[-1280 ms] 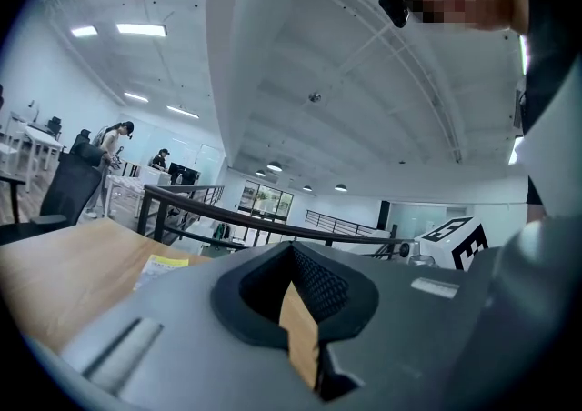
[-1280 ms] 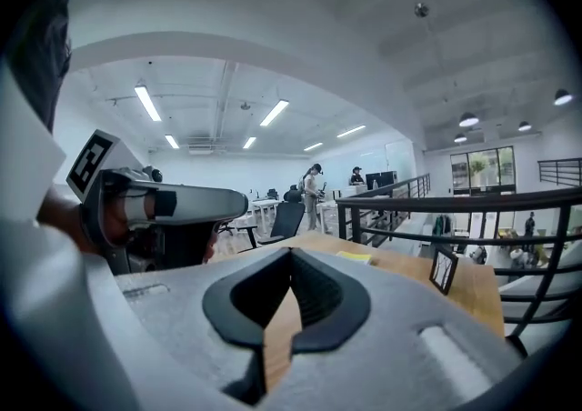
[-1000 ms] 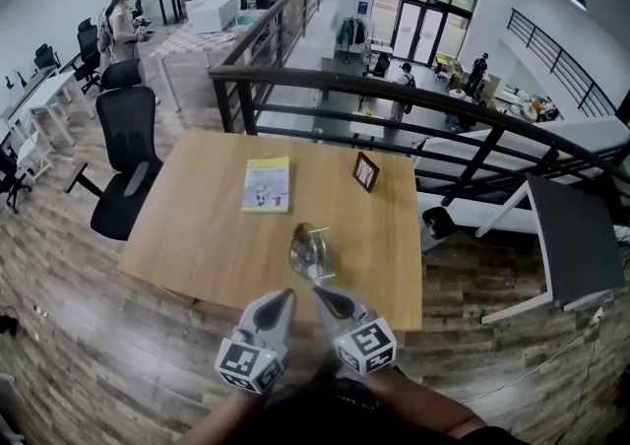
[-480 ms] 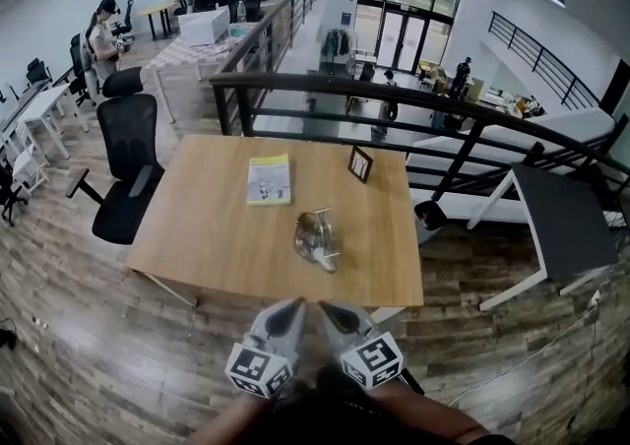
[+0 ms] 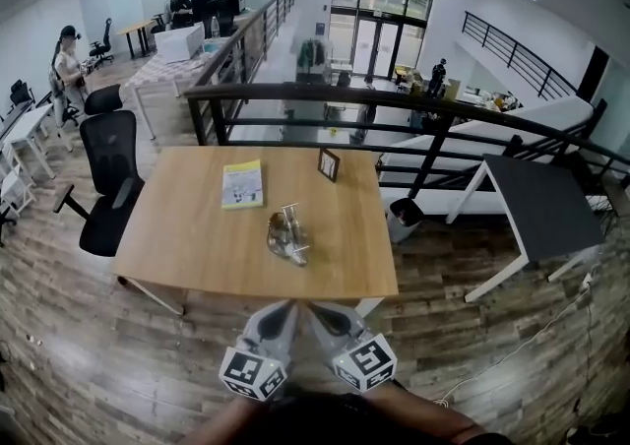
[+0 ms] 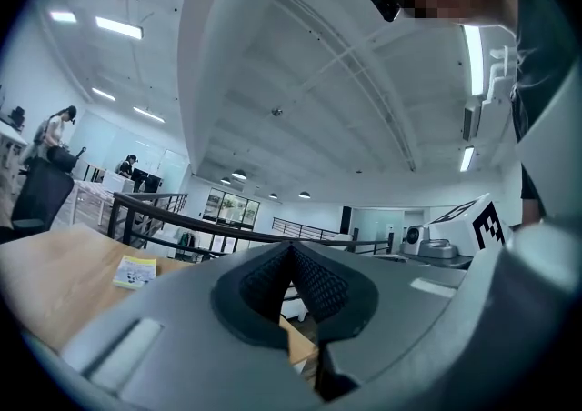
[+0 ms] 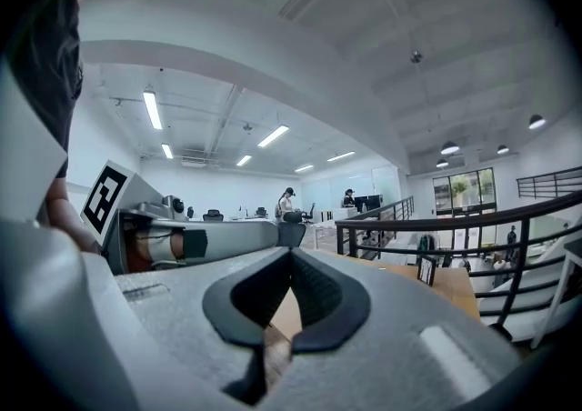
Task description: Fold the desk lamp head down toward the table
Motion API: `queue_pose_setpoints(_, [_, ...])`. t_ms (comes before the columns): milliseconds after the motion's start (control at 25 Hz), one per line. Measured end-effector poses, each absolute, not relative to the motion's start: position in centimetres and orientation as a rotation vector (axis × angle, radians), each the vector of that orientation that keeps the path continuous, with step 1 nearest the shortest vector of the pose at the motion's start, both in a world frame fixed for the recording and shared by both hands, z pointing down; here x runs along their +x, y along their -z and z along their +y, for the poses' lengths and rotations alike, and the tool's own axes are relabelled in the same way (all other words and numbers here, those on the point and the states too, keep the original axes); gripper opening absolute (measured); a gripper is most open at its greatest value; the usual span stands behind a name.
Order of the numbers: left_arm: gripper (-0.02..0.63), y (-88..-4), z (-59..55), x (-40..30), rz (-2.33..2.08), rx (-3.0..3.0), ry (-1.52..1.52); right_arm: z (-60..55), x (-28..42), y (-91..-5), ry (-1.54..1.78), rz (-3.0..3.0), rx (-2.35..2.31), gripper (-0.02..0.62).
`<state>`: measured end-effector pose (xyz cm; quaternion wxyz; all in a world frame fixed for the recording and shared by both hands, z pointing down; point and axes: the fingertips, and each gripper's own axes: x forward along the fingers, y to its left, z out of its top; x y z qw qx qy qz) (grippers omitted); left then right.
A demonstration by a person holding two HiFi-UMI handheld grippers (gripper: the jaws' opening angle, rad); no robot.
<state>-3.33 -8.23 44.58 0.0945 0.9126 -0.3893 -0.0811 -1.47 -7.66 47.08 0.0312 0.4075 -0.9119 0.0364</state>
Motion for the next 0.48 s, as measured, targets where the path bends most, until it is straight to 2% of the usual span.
queue_pose_setpoints(480, [0.002, -48.0, 2.9, 4.6, -1.221, 2.64, 0.215, 3.4, 6.8, -49.6, -0.17, -2.814, 1.168, 0.002])
